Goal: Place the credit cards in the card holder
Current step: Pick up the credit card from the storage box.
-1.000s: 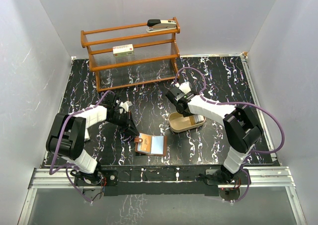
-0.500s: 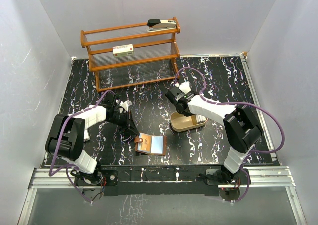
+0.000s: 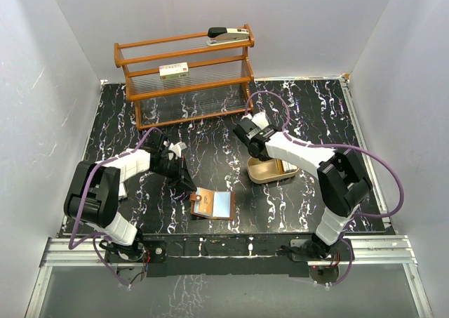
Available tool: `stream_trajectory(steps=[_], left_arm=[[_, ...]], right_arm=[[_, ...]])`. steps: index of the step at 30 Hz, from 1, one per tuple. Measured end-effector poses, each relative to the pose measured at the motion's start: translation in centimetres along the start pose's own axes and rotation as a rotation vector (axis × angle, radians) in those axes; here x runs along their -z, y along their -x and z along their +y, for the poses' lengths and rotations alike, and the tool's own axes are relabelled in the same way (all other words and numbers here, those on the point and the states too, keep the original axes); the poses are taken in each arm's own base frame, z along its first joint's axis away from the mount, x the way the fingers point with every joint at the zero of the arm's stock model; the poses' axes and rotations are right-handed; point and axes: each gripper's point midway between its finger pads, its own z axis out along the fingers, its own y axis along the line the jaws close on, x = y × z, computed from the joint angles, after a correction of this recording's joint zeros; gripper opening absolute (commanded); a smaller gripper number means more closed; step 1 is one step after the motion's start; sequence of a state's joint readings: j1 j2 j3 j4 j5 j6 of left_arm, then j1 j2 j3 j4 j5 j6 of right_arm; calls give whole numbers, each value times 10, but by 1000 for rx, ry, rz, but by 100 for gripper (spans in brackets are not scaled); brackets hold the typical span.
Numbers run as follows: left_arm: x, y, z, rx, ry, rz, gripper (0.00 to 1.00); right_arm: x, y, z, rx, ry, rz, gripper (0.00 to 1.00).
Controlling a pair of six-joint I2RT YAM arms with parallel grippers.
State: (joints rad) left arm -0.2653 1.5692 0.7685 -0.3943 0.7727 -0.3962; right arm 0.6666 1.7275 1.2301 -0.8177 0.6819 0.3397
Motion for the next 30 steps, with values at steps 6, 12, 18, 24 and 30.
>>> stream_trajectory(steps=[6,12,18,24,30], left_arm=[[1,1,2,7,16,-9,2],[4,6,-2,20,21,-59,23],[8,8,4,44,74,-100,44],[25,20,3,27,158,-183,53],[48,39,-23,-50,134,-298,50]], right_arm=[[11,2,-3,6,36,-7,0],[31,9,2,-46,150,-34,0],[66,19,10,-123,301,-92,0],[111,28,34,-198,517,-152,0],[163,31,67,-343,819,-237,0]])
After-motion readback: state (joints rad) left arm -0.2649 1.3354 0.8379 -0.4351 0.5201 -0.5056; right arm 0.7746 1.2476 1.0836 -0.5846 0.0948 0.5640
